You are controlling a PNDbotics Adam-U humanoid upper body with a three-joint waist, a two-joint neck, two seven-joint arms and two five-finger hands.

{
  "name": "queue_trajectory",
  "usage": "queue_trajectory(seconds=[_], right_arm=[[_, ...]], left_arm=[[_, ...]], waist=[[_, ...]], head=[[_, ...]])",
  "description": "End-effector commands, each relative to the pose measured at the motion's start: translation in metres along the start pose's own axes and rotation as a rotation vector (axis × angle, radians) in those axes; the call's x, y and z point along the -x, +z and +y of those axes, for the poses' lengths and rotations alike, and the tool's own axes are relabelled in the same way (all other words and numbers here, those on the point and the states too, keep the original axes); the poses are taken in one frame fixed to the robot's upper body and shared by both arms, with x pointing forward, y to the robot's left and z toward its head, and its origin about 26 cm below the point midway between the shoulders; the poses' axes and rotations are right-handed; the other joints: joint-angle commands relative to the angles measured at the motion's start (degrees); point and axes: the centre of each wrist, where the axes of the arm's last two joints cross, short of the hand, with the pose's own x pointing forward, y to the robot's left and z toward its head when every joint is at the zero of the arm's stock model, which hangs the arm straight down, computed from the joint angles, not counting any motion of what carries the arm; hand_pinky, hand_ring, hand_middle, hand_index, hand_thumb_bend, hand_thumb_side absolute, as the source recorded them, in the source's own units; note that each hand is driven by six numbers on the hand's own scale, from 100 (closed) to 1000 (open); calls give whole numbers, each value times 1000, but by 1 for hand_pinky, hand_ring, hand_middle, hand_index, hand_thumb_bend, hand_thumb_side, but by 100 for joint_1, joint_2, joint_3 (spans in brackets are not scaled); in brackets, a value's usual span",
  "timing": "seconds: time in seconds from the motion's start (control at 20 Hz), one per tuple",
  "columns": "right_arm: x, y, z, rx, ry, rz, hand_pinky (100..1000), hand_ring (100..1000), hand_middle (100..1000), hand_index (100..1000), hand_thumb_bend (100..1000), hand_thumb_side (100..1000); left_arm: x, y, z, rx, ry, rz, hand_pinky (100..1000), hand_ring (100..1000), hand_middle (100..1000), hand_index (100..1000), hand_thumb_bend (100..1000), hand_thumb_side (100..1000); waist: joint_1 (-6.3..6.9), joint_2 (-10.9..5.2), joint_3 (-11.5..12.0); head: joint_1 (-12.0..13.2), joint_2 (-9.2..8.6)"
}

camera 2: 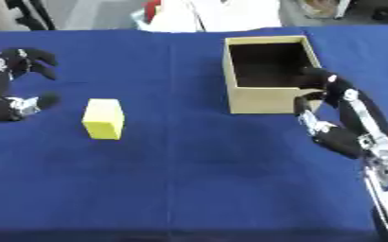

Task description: Pick up objects on the table and place them in the box.

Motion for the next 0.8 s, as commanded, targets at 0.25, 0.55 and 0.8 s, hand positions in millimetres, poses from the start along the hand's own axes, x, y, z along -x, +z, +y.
queue_trajectory(seconds=[0.25,0.55,0.8], right_arm=[[-4,0,-9,-6,24,-14,718,802,731,899,156,448],[-4,0,-8,-12,22,-14,718,801,730,898,154,451],[-4,0,-7,-15,19,-14,718,801,730,896,154,452]], left_arm=[[-16,-21,37,198,-305,-16,758,648,692,791,828,505],[-9,-42,18,315,-433,7,747,642,680,788,846,498],[3,-56,-2,385,-503,10,741,646,681,786,845,469]], waist=[[16,-126,-49],[23,-139,-93],[20,-147,-118]], head=[[20,28],[49,28],[58,28]])
